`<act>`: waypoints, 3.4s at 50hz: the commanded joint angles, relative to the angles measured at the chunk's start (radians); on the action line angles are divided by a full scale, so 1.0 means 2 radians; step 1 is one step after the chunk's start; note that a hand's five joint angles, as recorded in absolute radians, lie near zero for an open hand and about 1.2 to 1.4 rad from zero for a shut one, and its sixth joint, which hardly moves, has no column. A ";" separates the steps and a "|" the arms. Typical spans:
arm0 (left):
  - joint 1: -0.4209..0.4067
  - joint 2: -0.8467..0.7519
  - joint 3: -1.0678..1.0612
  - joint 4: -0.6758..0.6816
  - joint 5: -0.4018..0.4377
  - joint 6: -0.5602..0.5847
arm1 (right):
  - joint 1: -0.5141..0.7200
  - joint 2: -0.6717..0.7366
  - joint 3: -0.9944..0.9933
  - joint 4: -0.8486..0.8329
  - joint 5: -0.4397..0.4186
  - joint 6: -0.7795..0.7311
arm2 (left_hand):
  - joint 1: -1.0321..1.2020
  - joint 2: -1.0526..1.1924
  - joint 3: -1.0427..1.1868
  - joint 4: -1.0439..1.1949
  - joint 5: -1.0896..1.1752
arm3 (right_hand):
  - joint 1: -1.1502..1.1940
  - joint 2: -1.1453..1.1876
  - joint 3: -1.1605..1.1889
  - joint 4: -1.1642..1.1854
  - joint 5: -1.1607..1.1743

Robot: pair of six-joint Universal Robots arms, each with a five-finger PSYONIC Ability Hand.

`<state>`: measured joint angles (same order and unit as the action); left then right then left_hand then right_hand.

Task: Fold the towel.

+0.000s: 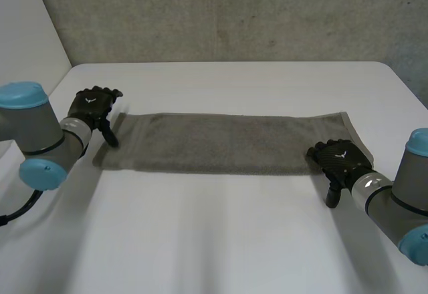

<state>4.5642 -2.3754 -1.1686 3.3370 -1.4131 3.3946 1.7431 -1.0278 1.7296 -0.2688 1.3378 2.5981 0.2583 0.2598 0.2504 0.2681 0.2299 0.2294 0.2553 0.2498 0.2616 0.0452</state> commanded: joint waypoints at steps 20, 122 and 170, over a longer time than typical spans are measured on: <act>-0.073 0.188 -0.249 0.072 -0.001 -0.047 | -0.021 0.002 -0.036 -0.012 -0.005 0.001 | -0.037 -0.038 -0.033 -0.042 -0.110 | -0.011 -0.024 -0.021 -0.027 -0.006; -0.079 0.207 -0.328 0.186 0.002 -0.100 | 0.206 -0.004 -0.183 0.082 0.094 -0.011 | -0.039 -0.039 -0.035 -0.043 -0.112 | -0.027 -0.040 -0.038 -0.044 -0.023; -0.109 0.220 -0.348 0.219 -0.001 -0.102 | -0.075 -0.128 0.102 0.041 -0.121 0.054 | -0.040 -0.041 -0.036 -0.045 -0.113 | 0.583 0.570 0.573 0.567 0.588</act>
<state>4.3453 -1.9401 -1.8651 3.7802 -1.4161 3.1940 1.7050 -1.2198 1.8887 -0.2394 1.1514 2.8025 0.2537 0.2544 0.2504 0.2681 0.2179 1.2843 1.3189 1.3372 1.3373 1.1619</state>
